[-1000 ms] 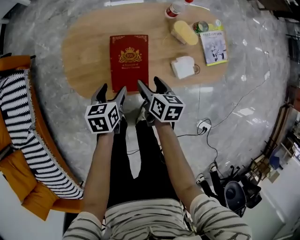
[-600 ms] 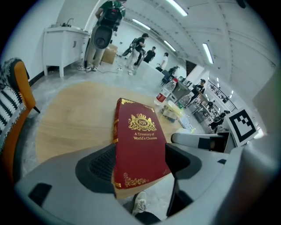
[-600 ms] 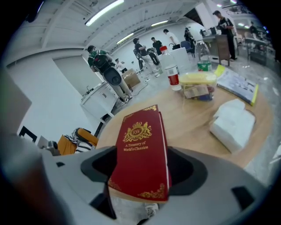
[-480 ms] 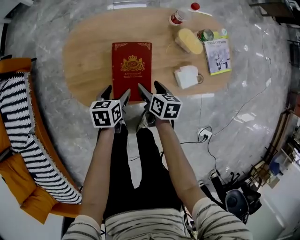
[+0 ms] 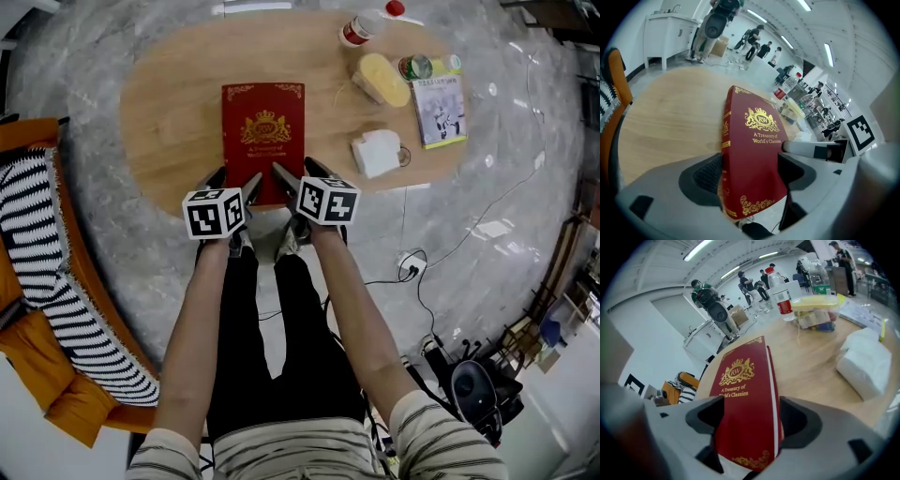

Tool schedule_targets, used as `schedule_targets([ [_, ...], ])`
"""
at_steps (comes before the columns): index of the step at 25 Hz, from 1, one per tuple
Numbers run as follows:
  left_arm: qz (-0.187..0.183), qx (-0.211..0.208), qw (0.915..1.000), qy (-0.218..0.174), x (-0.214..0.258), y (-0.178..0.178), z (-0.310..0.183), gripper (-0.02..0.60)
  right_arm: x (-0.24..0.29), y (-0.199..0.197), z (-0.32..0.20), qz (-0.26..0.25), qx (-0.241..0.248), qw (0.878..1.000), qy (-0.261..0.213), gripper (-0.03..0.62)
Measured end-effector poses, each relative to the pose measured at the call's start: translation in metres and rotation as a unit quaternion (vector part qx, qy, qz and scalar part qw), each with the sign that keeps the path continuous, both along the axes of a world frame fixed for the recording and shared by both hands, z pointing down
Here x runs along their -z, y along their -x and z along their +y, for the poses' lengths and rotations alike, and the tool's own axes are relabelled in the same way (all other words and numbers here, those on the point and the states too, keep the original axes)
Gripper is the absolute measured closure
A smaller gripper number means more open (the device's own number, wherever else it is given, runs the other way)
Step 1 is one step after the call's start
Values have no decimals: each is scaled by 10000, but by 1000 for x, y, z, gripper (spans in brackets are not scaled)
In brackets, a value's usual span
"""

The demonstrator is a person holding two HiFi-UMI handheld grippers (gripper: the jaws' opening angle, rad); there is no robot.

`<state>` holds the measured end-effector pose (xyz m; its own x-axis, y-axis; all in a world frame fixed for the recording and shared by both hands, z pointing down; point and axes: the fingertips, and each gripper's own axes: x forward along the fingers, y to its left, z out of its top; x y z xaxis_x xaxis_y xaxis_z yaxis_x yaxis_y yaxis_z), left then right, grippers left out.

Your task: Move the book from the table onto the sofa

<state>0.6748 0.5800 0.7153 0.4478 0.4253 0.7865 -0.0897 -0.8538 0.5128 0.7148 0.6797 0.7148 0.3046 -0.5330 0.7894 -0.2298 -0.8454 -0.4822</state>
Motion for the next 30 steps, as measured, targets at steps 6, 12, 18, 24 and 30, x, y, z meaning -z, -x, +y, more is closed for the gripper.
schedule_targets([
  [6, -112, -45, 9999, -54, -12, -3, -2, 230, -10, -3, -6, -111, 130, 9998, 49, 238],
  [12, -105, 30, 9999, 55, -17, -14, -5, 230, -18, -7, -9, -170, 101, 9998, 87, 238],
  [18, -119, -146, 9998, 54, -20, -27, -2, 230, -23, -9, -11, -236, 134, 9996, 50, 238],
  [24, -167, -198, 9996, 54, -25, -27, -1, 230, -27, -9, -12, -358, 151, 9992, -87, 240],
  [30, -234, -196, 9994, 150, -27, -26, -2, 230, -29, -8, -12, -412, 168, 9989, -125, 240],
])
